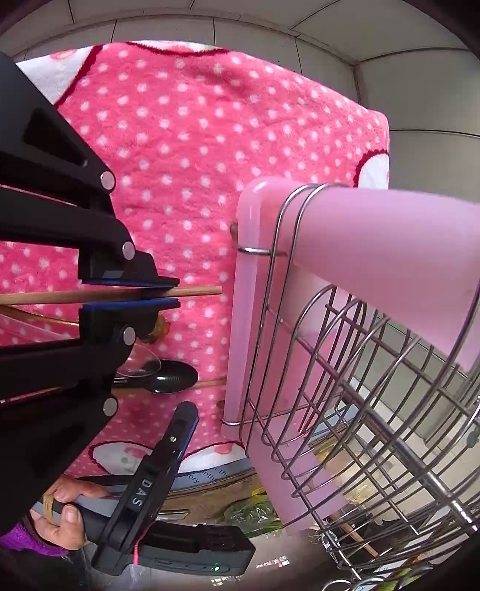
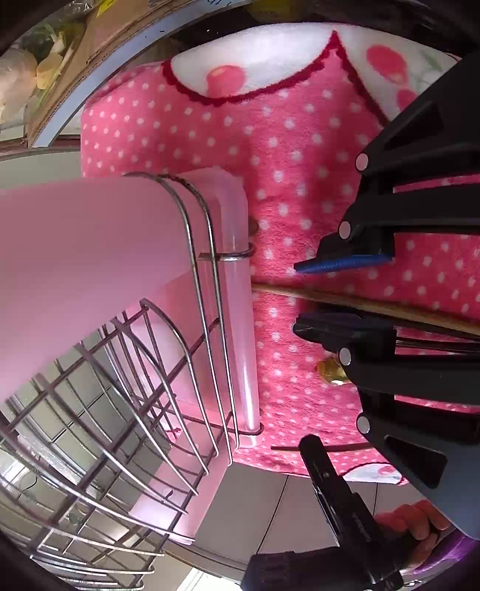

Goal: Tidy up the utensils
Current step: 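Grasp a wooden chopstick on the cloth with the left tool while the right tool grasps another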

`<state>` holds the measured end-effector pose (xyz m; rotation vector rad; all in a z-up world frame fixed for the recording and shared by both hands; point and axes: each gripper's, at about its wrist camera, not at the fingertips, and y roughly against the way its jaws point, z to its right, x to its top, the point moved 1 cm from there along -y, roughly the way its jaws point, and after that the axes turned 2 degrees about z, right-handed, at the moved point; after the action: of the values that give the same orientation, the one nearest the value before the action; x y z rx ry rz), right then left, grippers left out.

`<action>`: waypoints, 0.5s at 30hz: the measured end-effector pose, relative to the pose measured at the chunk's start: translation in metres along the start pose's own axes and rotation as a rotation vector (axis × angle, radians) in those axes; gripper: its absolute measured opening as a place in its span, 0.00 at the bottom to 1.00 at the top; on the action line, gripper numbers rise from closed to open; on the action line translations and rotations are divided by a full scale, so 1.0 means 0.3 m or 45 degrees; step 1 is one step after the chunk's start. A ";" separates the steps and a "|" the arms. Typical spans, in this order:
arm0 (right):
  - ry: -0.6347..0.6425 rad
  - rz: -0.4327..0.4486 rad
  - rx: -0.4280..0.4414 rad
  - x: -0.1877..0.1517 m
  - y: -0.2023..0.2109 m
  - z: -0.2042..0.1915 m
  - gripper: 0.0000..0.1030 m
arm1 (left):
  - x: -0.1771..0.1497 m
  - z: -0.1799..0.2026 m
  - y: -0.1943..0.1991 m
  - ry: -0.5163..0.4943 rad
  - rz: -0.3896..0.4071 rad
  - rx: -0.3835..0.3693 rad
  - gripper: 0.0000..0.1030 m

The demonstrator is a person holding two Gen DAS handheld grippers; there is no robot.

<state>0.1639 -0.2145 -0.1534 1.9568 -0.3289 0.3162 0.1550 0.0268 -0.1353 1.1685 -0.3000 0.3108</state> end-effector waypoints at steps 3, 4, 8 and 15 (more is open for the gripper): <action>0.005 -0.003 -0.067 0.018 -0.034 -0.018 0.22 | -0.032 -0.026 0.025 -0.004 0.015 0.009 0.05; 0.008 -0.010 -0.096 0.022 -0.047 -0.022 0.22 | -0.033 -0.036 0.030 -0.007 0.018 0.013 0.05; 0.019 -0.040 -0.154 0.021 -0.094 -0.039 0.22 | -0.053 -0.088 0.050 -0.018 0.017 0.034 0.05; 0.061 -0.014 -0.199 0.001 -0.065 -0.053 0.07 | -0.055 -0.172 0.075 -0.026 -0.006 0.096 0.06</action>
<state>0.1702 -0.1923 -0.1636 1.7941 -0.3026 0.3199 0.1345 0.0815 -0.1414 1.2472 -0.3058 0.3084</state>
